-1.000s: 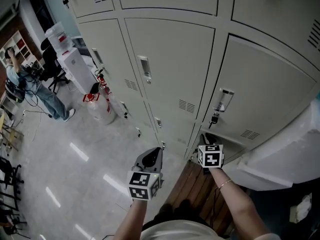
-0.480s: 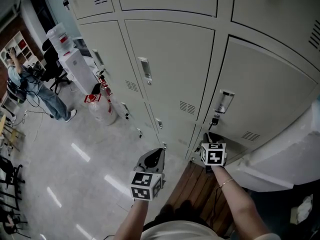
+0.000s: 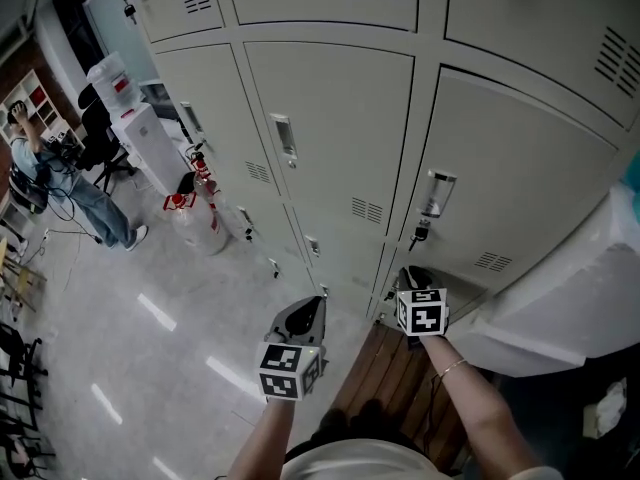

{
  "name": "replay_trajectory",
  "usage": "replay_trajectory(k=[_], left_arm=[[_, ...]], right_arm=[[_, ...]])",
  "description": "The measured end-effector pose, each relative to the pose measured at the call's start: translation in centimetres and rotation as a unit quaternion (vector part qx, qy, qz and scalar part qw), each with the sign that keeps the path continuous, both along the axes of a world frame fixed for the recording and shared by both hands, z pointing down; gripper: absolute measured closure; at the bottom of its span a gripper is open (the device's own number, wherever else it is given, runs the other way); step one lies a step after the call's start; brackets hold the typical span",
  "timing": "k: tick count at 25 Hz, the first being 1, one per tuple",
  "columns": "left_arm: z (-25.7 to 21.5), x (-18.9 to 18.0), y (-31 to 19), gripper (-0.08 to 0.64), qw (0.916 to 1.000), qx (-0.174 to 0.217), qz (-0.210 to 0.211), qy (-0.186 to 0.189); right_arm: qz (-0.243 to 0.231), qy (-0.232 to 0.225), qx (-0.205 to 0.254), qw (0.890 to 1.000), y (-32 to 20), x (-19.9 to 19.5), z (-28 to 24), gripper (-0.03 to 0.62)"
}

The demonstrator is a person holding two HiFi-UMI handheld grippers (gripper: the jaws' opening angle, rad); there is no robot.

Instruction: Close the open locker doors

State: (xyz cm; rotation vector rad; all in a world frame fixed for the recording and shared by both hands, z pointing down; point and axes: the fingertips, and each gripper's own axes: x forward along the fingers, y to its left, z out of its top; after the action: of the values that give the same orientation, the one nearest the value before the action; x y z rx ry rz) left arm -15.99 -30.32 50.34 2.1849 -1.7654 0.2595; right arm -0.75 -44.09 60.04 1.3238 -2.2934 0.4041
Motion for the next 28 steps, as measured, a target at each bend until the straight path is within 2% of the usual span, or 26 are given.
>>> replay_trajectory(k=[9, 20, 28], left_arm=[[-0.3, 1.0, 1.9, 0.54, 0.9997, 0.013, 0.022, 0.005], [-0.8, 2.0, 4.1, 0.54, 0.9986, 0.02, 0.048, 0.006], [-1.3, 2.4, 5.8, 0.54, 0.9973, 0.026, 0.069, -0.001]], right_arm=[[-0.014, -0.044, 0.027, 0.999, 5.7, 0.3, -4.1, 0.546], [0.01, -0.084, 0.056, 0.995, 12.7, 3.0, -8.3, 0.554], [0.035, -0.129, 0.076, 0.988, 17.2, 4.6, -11.3, 0.568]])
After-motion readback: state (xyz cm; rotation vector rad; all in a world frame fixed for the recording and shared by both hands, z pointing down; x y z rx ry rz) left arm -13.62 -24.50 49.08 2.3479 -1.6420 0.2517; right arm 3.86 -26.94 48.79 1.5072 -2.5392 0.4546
